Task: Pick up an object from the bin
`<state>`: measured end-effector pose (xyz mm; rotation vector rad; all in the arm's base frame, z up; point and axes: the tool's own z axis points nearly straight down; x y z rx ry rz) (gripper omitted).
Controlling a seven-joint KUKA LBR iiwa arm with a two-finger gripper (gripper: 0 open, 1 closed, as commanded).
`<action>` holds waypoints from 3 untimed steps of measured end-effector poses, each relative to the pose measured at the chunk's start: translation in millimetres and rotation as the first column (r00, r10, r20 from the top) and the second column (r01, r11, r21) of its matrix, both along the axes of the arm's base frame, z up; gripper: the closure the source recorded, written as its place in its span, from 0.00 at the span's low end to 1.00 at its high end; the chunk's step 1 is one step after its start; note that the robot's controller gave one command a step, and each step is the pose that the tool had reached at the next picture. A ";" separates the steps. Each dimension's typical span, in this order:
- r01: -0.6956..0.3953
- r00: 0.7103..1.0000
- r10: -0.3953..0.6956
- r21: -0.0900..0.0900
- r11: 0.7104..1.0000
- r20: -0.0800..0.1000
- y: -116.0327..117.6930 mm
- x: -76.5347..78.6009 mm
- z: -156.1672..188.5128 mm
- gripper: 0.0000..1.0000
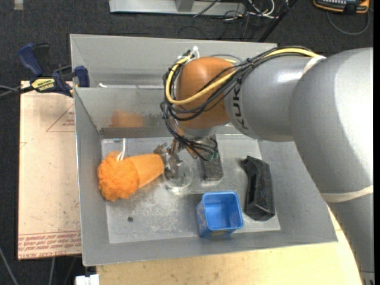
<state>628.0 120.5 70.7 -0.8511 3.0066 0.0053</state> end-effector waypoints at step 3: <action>0.000 1.000 0.000 0.001 1.000 0.001 0.1 0.3 0.0 1.00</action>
Offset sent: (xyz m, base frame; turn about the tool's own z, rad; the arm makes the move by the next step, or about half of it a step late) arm 0.0000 0.0000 0.0000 0.0000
